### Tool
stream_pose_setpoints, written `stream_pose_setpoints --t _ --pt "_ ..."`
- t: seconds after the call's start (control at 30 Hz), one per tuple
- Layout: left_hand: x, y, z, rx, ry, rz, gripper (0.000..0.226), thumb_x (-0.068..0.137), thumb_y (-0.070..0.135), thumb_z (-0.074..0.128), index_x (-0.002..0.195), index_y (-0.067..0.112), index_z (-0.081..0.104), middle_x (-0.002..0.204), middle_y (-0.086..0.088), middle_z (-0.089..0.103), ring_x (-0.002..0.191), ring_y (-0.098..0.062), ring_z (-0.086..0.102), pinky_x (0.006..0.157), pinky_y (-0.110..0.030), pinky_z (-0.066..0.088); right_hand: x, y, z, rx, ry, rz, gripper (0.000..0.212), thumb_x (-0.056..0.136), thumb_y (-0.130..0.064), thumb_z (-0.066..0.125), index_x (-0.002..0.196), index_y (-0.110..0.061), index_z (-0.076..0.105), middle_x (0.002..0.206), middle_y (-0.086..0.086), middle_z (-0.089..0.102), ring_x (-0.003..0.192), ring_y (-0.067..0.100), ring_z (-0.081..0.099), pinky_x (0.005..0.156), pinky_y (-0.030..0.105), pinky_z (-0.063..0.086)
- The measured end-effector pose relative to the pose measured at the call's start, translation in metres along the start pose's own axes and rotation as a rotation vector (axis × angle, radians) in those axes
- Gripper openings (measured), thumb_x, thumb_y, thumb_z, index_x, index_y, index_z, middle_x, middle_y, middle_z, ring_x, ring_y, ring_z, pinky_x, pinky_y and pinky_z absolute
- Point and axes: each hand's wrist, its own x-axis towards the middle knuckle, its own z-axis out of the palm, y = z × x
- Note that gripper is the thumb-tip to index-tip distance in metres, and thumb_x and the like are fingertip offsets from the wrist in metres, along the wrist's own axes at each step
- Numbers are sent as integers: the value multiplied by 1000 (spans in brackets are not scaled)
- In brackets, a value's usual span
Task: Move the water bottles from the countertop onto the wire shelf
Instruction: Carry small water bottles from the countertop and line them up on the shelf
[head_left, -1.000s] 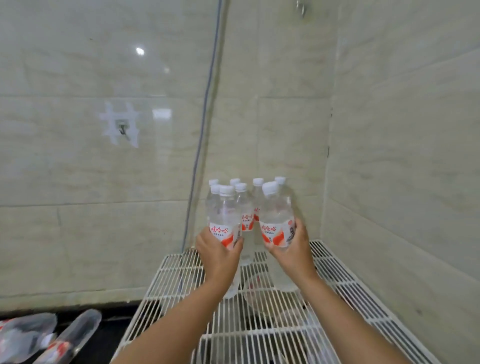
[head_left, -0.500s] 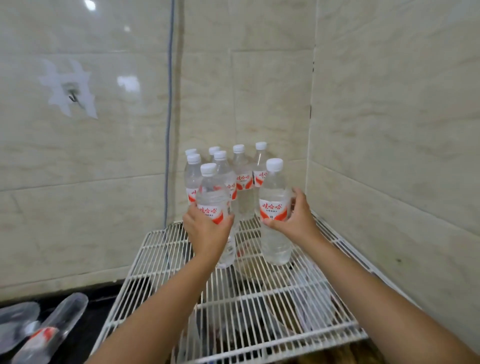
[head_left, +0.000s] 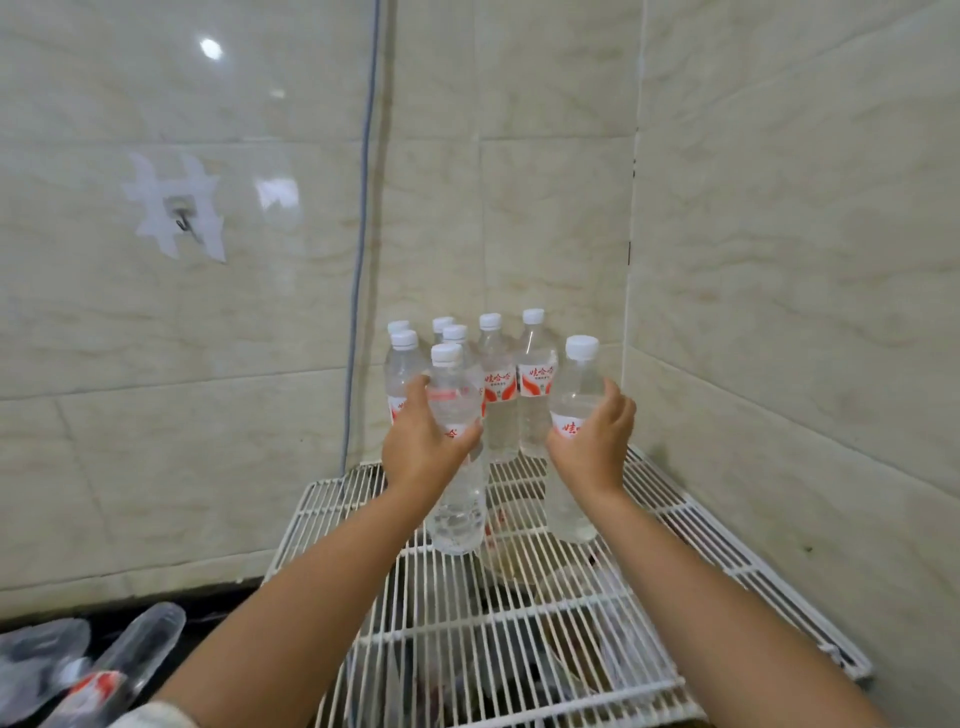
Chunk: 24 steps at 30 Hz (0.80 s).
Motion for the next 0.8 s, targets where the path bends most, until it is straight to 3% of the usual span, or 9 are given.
stream_pose_setpoints --t 0.07,0.13,0.33,0.47,0.63,0.73,0.8 --pt "6 9 8 11 -4 9 74 76 41 70 134 19 30 86 -4 62 73 -16 58 63 -30 45 10 9 -5 -7 -28 -20 79 74 -17 74 136 1 28 134 21 35 122 32 38 98 34 37" --pt "14 20 21 -5 -4 26 74 74 44 70 132 19 31 84 -4 62 77 -19 60 66 -32 49 22 19 -8 -2 -24 -29 79 71 -14 76 134 4 31 132 24 37 121 35 38 99 35 35" --pt "36 50 77 -32 -7 54 65 77 35 70 127 13 35 110 -7 59 97 -21 58 71 -27 45 52 43 -14 82 -62 35 84 68 -2 76 136 6 28 135 26 34 128 33 32 101 27 24" --pt "47 56 110 -31 22 -27 74 79 43 66 136 14 29 117 -12 51 105 -25 51 85 -35 48 69 53 -8 86 -166 4 83 70 -2 74 137 1 25 136 20 30 128 31 32 103 27 26" --pt "60 55 126 6 22 -118 75 83 36 63 140 12 20 124 -18 43 114 -28 42 94 -35 42 83 60 0 116 -214 20 85 70 -7 76 138 -4 25 135 16 31 126 26 34 94 21 29" --pt "54 52 127 58 -15 -76 80 84 32 64 144 17 12 129 -19 35 119 -29 37 96 -34 39 86 62 -4 92 -286 35 91 70 -12 77 141 -8 20 137 15 28 128 27 34 103 31 33" --pt "51 50 123 132 -24 32 79 86 27 62 145 20 11 140 -21 24 130 -32 27 105 -36 33 86 60 -7 37 -337 56 94 68 -16 79 141 -11 20 138 14 29 128 28 36 104 35 34"
